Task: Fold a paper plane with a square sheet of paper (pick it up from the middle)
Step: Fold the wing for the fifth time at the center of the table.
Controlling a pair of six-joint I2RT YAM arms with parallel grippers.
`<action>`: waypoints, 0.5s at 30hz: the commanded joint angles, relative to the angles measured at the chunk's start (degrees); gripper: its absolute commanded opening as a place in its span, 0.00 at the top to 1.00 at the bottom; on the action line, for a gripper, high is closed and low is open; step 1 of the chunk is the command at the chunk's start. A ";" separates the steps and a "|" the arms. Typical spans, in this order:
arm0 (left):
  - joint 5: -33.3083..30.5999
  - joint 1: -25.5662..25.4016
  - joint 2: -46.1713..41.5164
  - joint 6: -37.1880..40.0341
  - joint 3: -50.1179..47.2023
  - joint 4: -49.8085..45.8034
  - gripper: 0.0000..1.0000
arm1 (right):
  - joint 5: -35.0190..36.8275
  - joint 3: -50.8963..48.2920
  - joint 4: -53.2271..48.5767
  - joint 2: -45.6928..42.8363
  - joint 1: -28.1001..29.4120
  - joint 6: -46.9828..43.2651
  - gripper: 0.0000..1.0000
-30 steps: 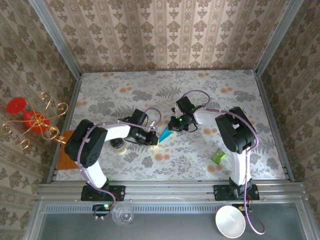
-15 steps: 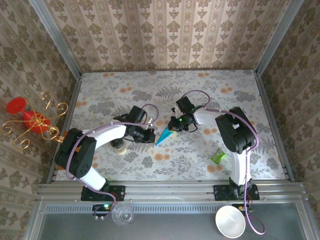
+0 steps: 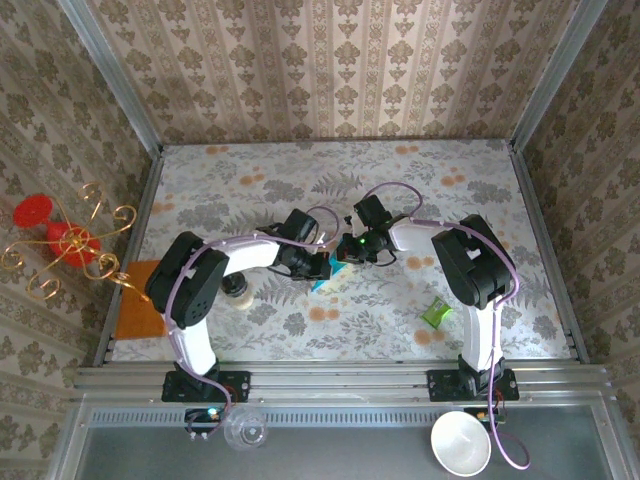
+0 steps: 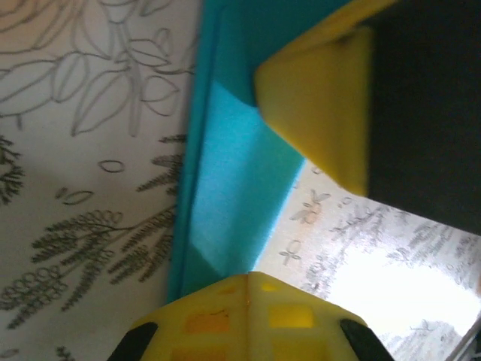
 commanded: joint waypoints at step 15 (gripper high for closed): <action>-1.56 1.21 2.02 -3.39 -1.97 0.20 1.00 | -0.35 -10.04 9.00 -7.30 0.38 5.59 0.93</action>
